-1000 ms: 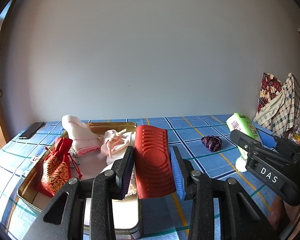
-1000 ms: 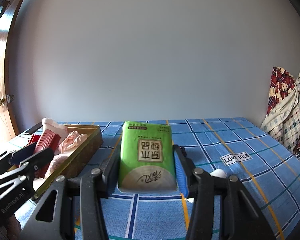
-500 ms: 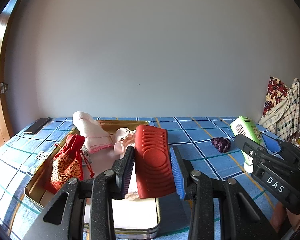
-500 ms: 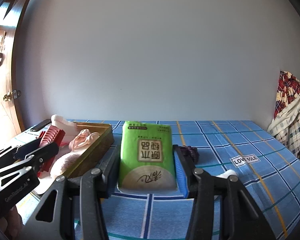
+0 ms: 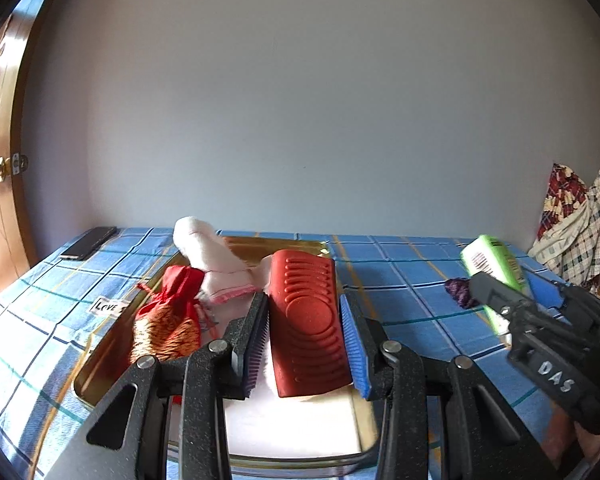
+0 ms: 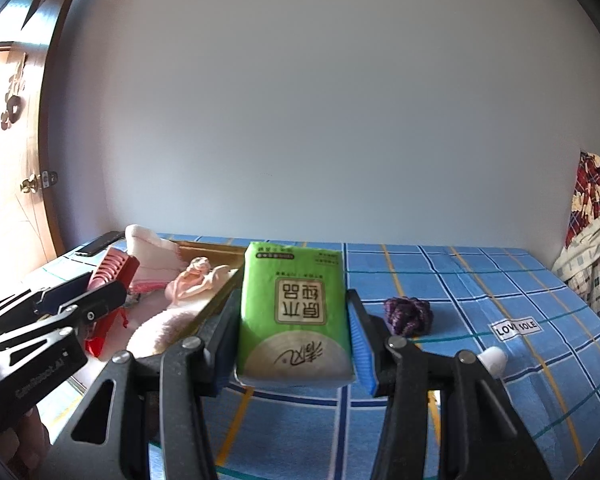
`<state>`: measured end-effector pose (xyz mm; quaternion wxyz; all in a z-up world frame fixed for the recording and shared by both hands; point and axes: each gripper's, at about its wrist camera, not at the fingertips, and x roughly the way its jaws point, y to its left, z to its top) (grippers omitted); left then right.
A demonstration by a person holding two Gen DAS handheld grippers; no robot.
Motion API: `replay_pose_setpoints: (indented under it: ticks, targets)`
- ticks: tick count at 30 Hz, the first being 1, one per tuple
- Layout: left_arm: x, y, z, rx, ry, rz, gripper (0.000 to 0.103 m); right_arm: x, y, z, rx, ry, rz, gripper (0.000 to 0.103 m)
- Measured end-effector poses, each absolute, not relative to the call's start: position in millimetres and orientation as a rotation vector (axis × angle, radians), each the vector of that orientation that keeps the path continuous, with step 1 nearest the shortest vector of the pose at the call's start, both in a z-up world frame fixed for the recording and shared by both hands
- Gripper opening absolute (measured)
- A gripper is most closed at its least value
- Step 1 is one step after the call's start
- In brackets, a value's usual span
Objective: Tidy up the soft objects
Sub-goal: 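Carry the red comb with the left tool while the right tool carries the tissue pack over the tin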
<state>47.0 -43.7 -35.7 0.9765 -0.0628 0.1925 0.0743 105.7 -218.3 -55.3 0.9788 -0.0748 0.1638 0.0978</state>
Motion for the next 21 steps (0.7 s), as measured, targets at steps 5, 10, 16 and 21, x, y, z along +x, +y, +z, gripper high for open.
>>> replay_pose_setpoints:
  ticks: [5, 10, 16, 21]
  targets:
    - [45, -33, -37, -0.136, 0.401, 0.171, 0.039, 111, -222, -61, -0.144, 0.356, 0.211, 0.049]
    - [47, -26, -37, -0.144, 0.419, 0.168, 0.039, 115, -222, -61, -0.13, 0.38, 0.225, 0.049]
    - [46, -12, -19, -0.129, 0.408, 0.19, 0.039, 126, -207, -49, -0.13, 0.389, 0.273, 0.049]
    - [55, 5, -9, -0.139, 0.442, 0.174, 0.039, 136, -184, -36, -0.15, 0.387, 0.324, 0.049]
